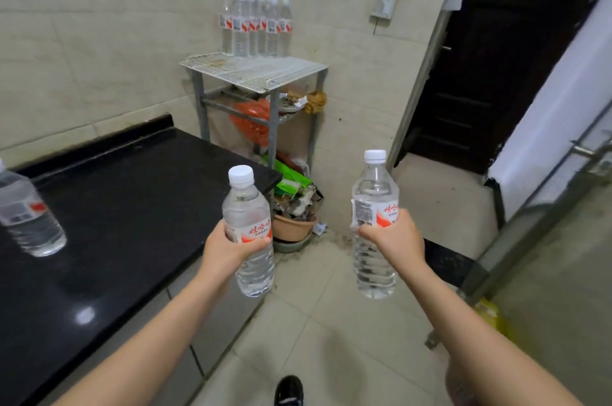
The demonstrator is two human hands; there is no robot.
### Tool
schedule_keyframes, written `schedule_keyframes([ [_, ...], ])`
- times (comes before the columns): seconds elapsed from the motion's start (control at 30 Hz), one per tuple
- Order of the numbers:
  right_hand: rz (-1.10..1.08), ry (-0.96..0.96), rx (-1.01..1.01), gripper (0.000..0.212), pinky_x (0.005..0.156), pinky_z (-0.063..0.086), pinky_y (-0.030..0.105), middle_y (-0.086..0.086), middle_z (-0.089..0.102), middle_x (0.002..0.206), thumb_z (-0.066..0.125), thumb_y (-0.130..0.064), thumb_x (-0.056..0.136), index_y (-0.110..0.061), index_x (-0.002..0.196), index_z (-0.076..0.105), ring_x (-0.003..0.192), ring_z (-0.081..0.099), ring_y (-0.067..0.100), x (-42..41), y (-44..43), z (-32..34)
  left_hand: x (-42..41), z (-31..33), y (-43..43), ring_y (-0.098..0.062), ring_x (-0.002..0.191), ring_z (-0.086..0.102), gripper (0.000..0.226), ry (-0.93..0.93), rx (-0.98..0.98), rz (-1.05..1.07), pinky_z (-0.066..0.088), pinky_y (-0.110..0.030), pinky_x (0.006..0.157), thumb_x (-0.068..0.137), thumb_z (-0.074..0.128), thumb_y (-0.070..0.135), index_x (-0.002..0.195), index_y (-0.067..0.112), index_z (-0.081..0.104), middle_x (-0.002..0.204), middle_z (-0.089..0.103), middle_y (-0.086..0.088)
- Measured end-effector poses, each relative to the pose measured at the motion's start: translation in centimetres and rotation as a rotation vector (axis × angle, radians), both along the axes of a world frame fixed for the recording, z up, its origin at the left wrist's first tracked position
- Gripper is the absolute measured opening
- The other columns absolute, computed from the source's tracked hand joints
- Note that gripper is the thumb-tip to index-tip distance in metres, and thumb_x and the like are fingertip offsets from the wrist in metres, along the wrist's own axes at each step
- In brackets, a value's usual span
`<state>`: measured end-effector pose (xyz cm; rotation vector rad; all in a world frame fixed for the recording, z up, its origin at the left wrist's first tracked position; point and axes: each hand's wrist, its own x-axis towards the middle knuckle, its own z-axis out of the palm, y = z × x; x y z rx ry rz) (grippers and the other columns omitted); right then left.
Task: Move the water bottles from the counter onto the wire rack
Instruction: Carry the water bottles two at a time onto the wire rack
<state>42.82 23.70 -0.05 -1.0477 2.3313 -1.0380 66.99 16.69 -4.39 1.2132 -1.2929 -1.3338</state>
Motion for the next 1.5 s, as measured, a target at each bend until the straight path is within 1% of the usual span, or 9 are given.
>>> schedule_keyframes([
  [0.17, 0.015, 0.018, -0.043, 0.05, 0.075, 0.051, 0.037, 0.0, 0.062, 0.089, 0.074, -0.035, 0.058, -0.016, 0.097, 0.05, 0.082, 0.06, 0.021, -5.8, -5.2, 1.3, -6.0, -0.1, -6.4, -0.026, 0.088, 0.065, 0.055, 0.025, 0.019, -0.003, 0.051, -0.038, 0.083, 0.057, 0.082, 0.0, 0.107, 0.005, 0.058, 0.1, 0.068, -0.014],
  [0.37, 0.021, 0.005, -0.047, 0.057, 0.072, 0.05, 0.034, 0.0, 0.064, 0.09, 0.072, -0.041, 0.049, -0.015, 0.097, 0.054, 0.082, 0.061, 0.021, -11.9, -14.6, 3.1, -12.4, 2.6, -15.4, -0.014, 0.081, 0.063, 0.053, 0.051, -0.042, -0.054, 0.05, -0.029, 0.073, 0.054, 0.083, 0.002, 0.099, 0.015, 0.059, 0.091, 0.067, 0.0],
  [0.53, 0.027, -0.04, -0.149, 0.062, 0.073, 0.055, 0.037, -0.001, 0.068, 0.084, 0.07, -0.048, 0.037, -0.018, 0.091, 0.059, 0.079, 0.065, 0.019, -16.0, -20.6, 4.5, -16.0, 5.2, -22.2, -0.025, 0.093, 0.066, 0.056, 0.05, -0.066, -0.021, 0.052, -0.043, 0.088, 0.056, 0.083, 0.006, 0.107, 0.012, 0.06, 0.103, 0.069, -0.01],
  [0.67, 0.09, -0.084, -0.272, 0.036, 0.076, 0.053, 0.036, -0.007, 0.067, 0.078, 0.079, -0.029, 0.052, -0.025, 0.08, 0.058, 0.079, 0.065, 0.018, -19.0, -24.9, 5.6, -18.4, 7.3, -25.7, -0.021, 0.089, 0.066, 0.054, 0.051, -0.105, 0.021, 0.052, -0.036, 0.082, 0.06, 0.08, 0.002, 0.109, 0.01, 0.059, 0.1, 0.069, -0.008],
  [0.77, 0.117, -0.085, -0.301, 0.049, 0.077, 0.054, 0.037, -0.005, 0.069, 0.08, 0.075, -0.041, 0.043, -0.022, 0.086, 0.06, 0.078, 0.065, 0.018, -21.4, -28.9, 6.2, -20.1, 8.5, -27.8, -0.017, 0.086, 0.065, 0.049, 0.041, -0.155, 0.057, 0.05, -0.033, 0.078, 0.062, 0.078, 0.001, 0.105, 0.013, 0.059, 0.096, 0.069, -0.003],
  [0.9, 0.21, -0.09, -0.322, 0.067, 0.08, 0.055, 0.04, -0.002, 0.07, 0.089, 0.07, -0.049, 0.037, -0.021, 0.097, 0.061, 0.083, 0.066, 0.02, -24.7, -35.1, 7.0, -22.6, 9.4, -30.7, -0.022, 0.091, 0.066, 0.06, 0.039, -0.192, 0.147, 0.051, -0.037, 0.084, 0.05, 0.084, 0.011, 0.105, 0.015, 0.059, 0.101, 0.069, -0.007],
  [1.07, 0.356, -0.074, -0.344, 0.058, 0.083, 0.053, 0.043, 0.003, 0.067, 0.096, 0.078, -0.037, 0.052, -0.016, 0.101, 0.055, 0.088, 0.062, 0.025, -27.8, -43.0, 9.3, -25.3, 11.8, -33.5, -0.017, 0.084, 0.064, 0.048, 0.023, -0.268, 0.328, 0.049, -0.032, 0.078, 0.054, 0.083, 0.004, 0.09, 0.024, 0.059, 0.095, 0.069, -0.001],
  [1.33, 0.538, -0.156, -0.487, 0.048, 0.08, 0.048, 0.037, 0.002, 0.055, 0.091, 0.08, -0.023, 0.062, -0.017, 0.092, 0.044, 0.087, 0.056, 0.025, -28.7, -52.8, 12.6, -26.4, 14.9, -37.6, -0.025, 0.095, 0.065, 0.057, -0.032, -0.395, 0.704, 0.049, -0.045, 0.091, 0.056, 0.081, 0.003, 0.107, 0.011, 0.058, 0.104, 0.068, -0.01],
  [1.5, 0.583, -0.226, -0.566, 0.05, 0.077, 0.043, 0.031, -0.002, 0.051, 0.091, 0.079, -0.023, 0.065, -0.017, 0.094, 0.039, 0.085, 0.05, 0.02, -26.8, -59.0, 13.3, -25.8, 16.5, -41.7, -0.021, 0.093, 0.066, 0.053, -0.033, -0.431, 0.741, 0.05, -0.043, 0.089, 0.057, 0.08, 0.002, 0.105, 0.013, 0.059, 0.099, 0.069, -0.006],
])
